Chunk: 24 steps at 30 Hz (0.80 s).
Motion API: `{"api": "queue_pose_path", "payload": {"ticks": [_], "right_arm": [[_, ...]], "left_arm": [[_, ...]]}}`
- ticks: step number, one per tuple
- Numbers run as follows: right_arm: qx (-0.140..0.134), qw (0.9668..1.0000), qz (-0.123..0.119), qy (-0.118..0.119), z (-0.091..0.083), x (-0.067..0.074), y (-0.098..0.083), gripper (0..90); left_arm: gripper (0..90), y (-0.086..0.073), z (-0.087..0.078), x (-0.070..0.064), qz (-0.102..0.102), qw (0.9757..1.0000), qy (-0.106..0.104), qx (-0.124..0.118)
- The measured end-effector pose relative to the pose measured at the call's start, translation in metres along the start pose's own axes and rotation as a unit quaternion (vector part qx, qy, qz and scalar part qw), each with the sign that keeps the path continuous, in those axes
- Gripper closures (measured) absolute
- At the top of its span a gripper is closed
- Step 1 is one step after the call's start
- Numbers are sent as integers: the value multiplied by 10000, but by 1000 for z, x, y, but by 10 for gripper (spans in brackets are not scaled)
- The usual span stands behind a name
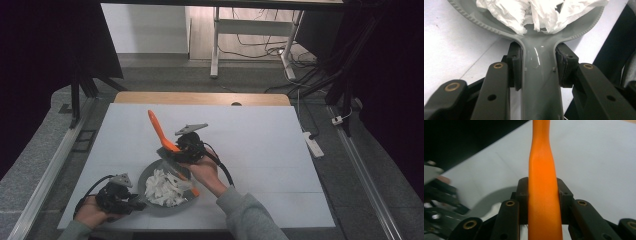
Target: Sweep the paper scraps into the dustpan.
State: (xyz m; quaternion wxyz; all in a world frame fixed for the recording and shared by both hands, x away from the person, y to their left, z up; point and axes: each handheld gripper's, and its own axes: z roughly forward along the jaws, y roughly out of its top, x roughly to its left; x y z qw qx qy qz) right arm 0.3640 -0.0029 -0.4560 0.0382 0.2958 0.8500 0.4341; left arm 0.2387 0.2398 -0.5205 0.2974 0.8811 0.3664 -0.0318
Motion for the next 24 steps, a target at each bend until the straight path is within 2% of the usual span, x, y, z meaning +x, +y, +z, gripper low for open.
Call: {"api": "queue_pose_path", "payload": {"ticks": [7,9,11,13,15,16,18,20,23,24], "right_arm": [[-187,9997,119,-125,-10,-11,-4,704],[-208,9994,46,-263,-11,-13,-6,704],[-207,9982,-62,-568,-9,-19,-11,704],[-4,9974,86,-719,-4,-31,-19,704],[269,9948,53,-983,2,-39,-28,704],[358,9940,72,-1036,4,-42,-32,704],[437,9937,202,-1016,3,-45,-37,705],[416,9948,336,-868,-1,-43,-39,704],[472,9965,318,-612,1,-29,-41,704],[472,9973,335,-446,4,-20,-41,704]], "left_arm": [[619,0,1,0,-22,10000,17,-29],[619,0,0,-1,-12,10000,17,-17],[620,0,1,-1,-1,10000,6,-12],[620,0,1,-2,5,10000,-2,0],[619,1,2,-2,13,10000,1,13],[620,1,2,-3,10,10000,0,10],[620,2,3,-3,29,10000,-14,22],[620,3,5,-5,45,10000,-20,52],[620,6,9,-7,60,9999,-37,93],[619,7,9,-8,63,9999,-28,100]]}}
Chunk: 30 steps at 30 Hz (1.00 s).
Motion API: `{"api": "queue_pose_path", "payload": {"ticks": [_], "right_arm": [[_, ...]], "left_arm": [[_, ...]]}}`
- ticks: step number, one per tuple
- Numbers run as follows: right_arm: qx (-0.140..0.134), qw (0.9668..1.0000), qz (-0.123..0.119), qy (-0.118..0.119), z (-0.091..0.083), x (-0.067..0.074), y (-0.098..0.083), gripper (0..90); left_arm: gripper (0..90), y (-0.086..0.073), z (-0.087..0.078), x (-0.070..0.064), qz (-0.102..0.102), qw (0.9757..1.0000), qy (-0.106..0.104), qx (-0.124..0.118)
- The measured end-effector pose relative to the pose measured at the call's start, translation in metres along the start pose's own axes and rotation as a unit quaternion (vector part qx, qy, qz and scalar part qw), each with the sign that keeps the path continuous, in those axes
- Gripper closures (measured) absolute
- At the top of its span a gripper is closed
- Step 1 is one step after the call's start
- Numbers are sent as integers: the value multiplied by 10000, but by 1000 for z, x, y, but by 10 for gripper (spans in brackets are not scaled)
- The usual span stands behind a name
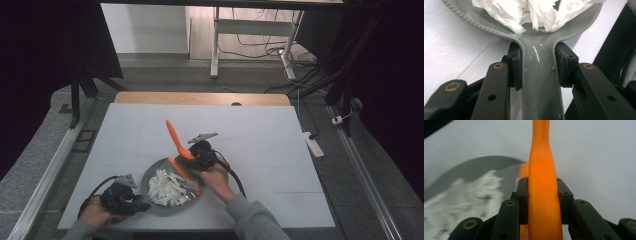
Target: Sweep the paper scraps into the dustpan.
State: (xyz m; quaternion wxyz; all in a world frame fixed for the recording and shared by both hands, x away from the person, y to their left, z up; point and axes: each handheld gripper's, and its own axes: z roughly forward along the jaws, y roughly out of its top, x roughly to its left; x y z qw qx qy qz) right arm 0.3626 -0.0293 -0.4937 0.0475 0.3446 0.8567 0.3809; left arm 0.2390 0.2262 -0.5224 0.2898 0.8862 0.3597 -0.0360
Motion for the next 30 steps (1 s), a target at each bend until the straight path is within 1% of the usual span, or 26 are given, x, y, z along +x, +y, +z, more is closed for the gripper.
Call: {"api": "queue_pose_path", "payload": {"ticks": [2,3,4,5,6,7,8,9,11,14,18,20,23,25,27,30], "right_arm": [[-65,9994,32,338,4,14,1,704],[-122,9983,69,559,4,21,4,704],[-164,9964,160,814,5,26,6,704],[-196,9944,206,1014,4,31,9,704],[-252,9931,213,1126,2,34,13,704],[-310,9925,211,1161,0,36,16,704],[-366,9926,196,1137,-3,35,19,704],[-398,9936,161,1049,-5,34,22,704],[-428,9952,166,864,-10,26,24,704],[-446,9963,203,713,-15,15,22,704],[-523,9956,296,725,-23,3,20,704],[-582,9943,368,809,-27,-2,19,704],[-705,9934,343,842,-34,-6,18,704],[-766,9930,323,841,-39,-9,19,704],[-829,9927,319,820,-43,-12,18,704],[-951,9917,341,800,-51,-17,18,704]], "left_arm": [[619,0,-1,0,-23,10000,-9,-18],[619,-1,0,0,-40,10000,-12,-25],[619,-1,0,0,-42,10000,-14,-29],[619,-1,0,1,-44,10000,-20,-46],[619,-1,-1,1,-42,10000,-22,-68],[619,-2,-1,2,-18,10000,-8,-69],[620,-2,-2,2,-46,9999,-19,-109],[620,-2,-2,2,-53,9999,-29,-139],[620,-2,-3,2,-50,9998,-35,-172],[620,-2,-3,2,-45,9998,-19,-173],[620,-2,-3,2,-42,9998,7,-186],[619,-2,-3,2,-32,9998,19,-202],[619,-2,-4,1,-29,9997,41,-246],[619,-2,-5,2,-43,9996,100,-273],[620,-2,-6,3,-114,9993,137,-331],[620,-3,-9,4,-155,9987,207,-431]]}}
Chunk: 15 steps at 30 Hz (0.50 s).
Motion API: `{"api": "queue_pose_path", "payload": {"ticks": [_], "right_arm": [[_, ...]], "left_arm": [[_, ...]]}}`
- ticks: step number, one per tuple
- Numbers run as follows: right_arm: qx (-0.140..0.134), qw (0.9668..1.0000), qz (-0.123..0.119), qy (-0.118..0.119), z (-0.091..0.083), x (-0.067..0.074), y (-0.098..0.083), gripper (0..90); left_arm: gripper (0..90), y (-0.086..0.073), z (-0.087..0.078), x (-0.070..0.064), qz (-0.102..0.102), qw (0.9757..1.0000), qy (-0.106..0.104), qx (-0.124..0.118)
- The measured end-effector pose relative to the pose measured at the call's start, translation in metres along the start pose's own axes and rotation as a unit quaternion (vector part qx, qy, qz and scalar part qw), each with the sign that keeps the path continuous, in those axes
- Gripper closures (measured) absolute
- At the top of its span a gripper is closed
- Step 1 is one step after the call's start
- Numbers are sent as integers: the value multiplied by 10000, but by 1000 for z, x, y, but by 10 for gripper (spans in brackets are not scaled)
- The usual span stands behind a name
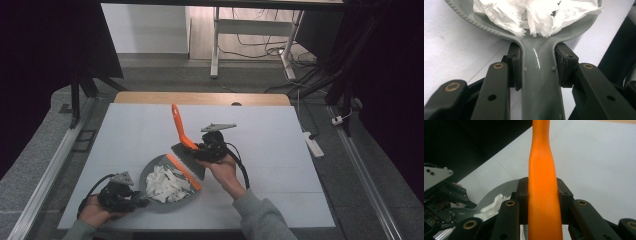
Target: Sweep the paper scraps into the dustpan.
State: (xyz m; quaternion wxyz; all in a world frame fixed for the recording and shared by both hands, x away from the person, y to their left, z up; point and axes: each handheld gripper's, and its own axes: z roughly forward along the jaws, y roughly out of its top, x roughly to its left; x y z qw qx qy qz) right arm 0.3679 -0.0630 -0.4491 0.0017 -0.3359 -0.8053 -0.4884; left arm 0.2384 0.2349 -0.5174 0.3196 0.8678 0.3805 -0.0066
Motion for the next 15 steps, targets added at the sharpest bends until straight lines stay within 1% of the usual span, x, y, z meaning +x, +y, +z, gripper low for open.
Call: {"api": "queue_pose_path", "payload": {"ticks": [4,8,12,15], "right_arm": [[-149,9999,-42,-34,-12,-5,-1,704],[-228,9997,-96,-87,-24,-10,-4,704],[-284,9994,-120,-124,-36,-15,-9,704],[-344,9992,-173,-135,-45,-18,-15,704]], "left_arm": [[620,0,-2,1,-107,9998,95,-150],[620,0,-4,2,-209,9993,184,-256],[620,-1,-7,2,-312,9982,317,-412],[620,-1,-9,3,-436,9968,412,-532]]}}
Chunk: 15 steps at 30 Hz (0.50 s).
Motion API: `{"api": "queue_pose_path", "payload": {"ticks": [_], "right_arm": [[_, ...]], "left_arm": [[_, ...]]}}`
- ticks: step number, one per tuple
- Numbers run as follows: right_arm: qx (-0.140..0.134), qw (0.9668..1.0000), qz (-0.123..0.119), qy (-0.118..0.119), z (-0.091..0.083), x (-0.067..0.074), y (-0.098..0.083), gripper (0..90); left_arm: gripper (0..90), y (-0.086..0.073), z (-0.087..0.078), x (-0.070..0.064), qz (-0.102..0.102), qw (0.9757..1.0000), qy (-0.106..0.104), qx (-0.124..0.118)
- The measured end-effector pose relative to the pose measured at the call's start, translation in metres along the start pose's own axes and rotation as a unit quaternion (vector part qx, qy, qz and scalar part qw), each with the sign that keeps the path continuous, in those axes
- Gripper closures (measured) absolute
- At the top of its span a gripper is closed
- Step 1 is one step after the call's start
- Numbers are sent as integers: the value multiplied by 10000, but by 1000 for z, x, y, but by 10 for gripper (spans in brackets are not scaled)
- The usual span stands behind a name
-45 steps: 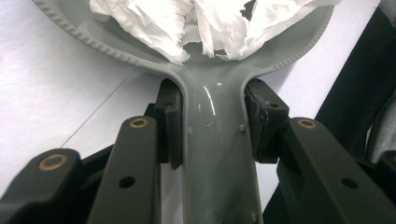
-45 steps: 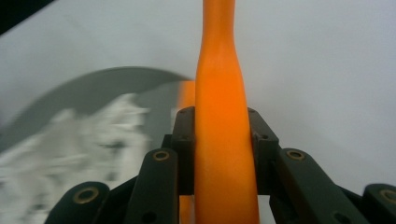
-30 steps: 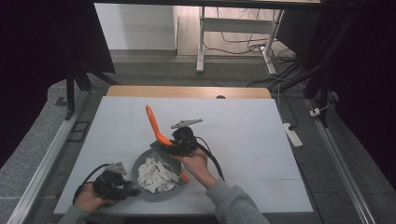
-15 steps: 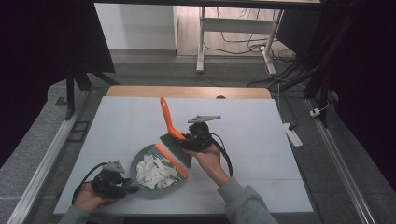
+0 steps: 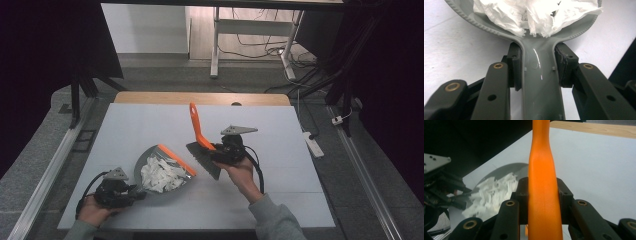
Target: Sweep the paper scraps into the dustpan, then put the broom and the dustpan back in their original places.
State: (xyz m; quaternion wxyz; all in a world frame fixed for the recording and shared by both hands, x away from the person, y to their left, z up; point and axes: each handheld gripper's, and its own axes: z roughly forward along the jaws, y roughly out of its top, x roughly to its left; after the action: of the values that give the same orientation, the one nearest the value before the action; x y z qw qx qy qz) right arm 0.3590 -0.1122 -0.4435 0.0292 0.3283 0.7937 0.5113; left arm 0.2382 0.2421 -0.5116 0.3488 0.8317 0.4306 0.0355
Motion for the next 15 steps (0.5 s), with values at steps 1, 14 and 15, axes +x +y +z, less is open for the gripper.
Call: {"api": "queue_pose_path", "payload": {"ticks": [1,14,15], "right_arm": [[-22,10000,1,4,-3,-1,-2,704],[-138,9998,27,-124,-39,-19,-19,704],[-149,9998,14,-131,-42,-20,-20,704]], "left_arm": [[620,0,0,1,-50,10000,13,-27],[619,1,-4,3,-507,9975,340,-359],[620,1,-4,3,-527,9971,380,-388]]}}
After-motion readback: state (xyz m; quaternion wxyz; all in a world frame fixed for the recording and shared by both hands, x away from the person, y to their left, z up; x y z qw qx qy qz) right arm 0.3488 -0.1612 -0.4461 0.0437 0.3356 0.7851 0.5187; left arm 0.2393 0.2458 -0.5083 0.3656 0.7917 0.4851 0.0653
